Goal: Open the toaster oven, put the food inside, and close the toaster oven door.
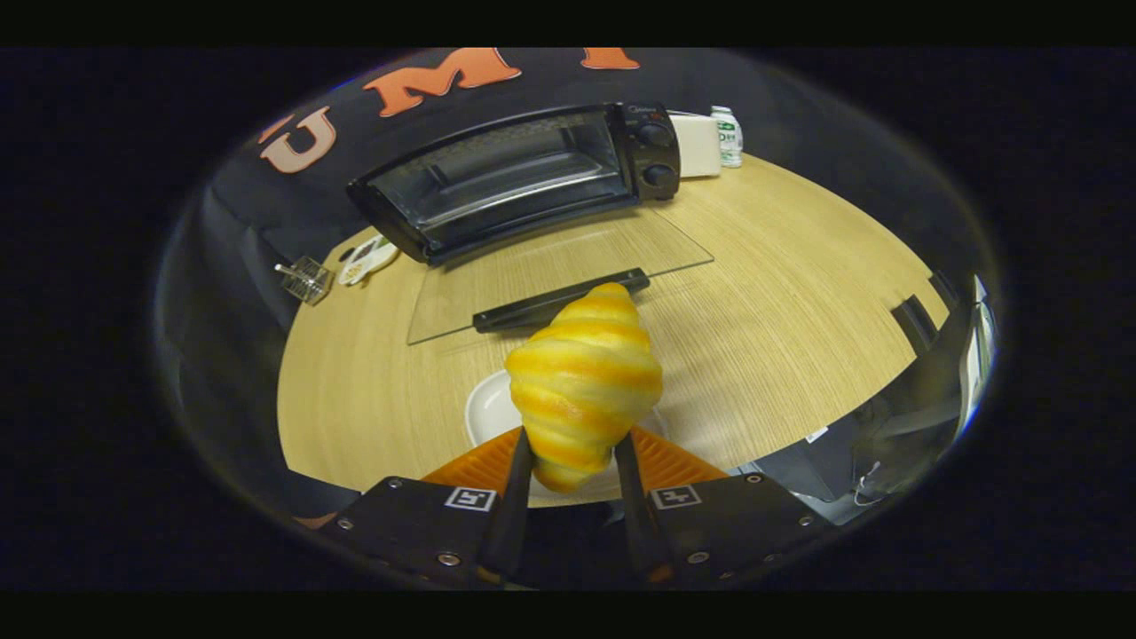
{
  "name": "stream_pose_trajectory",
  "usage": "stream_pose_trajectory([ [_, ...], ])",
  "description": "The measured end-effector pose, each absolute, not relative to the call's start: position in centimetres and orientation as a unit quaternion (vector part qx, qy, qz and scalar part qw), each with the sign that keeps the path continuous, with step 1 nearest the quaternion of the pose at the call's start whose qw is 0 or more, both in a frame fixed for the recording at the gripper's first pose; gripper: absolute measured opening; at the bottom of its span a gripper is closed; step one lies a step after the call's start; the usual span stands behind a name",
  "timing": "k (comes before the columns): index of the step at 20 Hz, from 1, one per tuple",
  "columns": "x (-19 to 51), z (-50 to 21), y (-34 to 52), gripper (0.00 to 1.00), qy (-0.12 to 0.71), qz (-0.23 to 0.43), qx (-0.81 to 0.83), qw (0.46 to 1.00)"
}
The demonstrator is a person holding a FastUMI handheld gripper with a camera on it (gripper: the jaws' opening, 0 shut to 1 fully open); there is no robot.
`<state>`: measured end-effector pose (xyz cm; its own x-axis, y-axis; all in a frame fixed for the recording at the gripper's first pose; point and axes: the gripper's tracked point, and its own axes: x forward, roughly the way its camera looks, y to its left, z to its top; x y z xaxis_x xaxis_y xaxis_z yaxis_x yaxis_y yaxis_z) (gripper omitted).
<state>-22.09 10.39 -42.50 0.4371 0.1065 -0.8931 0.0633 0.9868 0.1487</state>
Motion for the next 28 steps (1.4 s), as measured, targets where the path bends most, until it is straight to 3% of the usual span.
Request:
stream_pose_trajectory([
  [14,-11.9,-37.0,15.1,0.48,0.411,0.13,0.238,0.87],
  [28,-0.2,-39.4,18.1,0.48,0.407,0.093,0.363,0.833],
])
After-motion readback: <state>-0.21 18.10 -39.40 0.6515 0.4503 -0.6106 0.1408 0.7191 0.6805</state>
